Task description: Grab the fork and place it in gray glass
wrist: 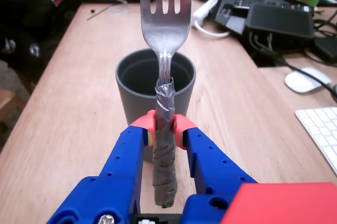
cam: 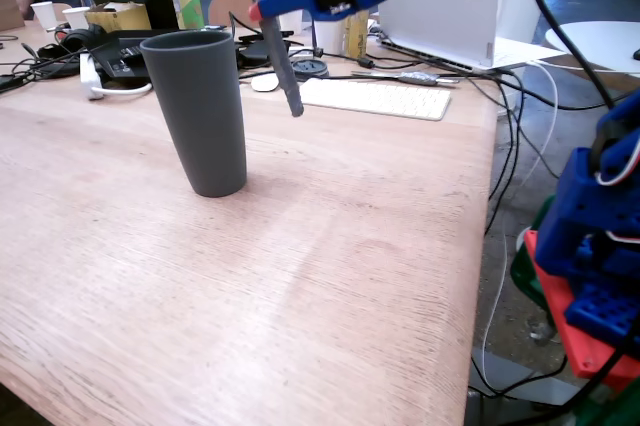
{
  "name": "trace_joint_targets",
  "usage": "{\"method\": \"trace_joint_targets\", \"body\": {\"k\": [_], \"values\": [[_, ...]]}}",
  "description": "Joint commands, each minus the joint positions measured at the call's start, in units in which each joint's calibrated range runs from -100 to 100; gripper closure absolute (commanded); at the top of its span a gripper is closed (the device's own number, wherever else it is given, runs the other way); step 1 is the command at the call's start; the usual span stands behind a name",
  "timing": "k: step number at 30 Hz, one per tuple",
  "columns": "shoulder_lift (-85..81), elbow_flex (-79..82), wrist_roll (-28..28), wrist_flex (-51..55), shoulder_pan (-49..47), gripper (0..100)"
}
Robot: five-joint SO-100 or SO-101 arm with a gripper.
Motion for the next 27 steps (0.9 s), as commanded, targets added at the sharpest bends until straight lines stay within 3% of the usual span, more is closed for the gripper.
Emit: {"method": "trace_joint_targets", "body": {"k": [1, 5, 9, 15, 27], "values": [[-0.39, -1.80, 0.20, -5.68, 0.11, 100], [6.90, -10.58, 0.20, -13.65, 0.11, 100], [12.39, -24.64, 0.15, -13.89, 0.11, 100], [13.51, -30.11, 0.10, -13.98, 0.11, 100], [34.78, -40.97, -0.15, -14.06, -3.61, 100]]}}
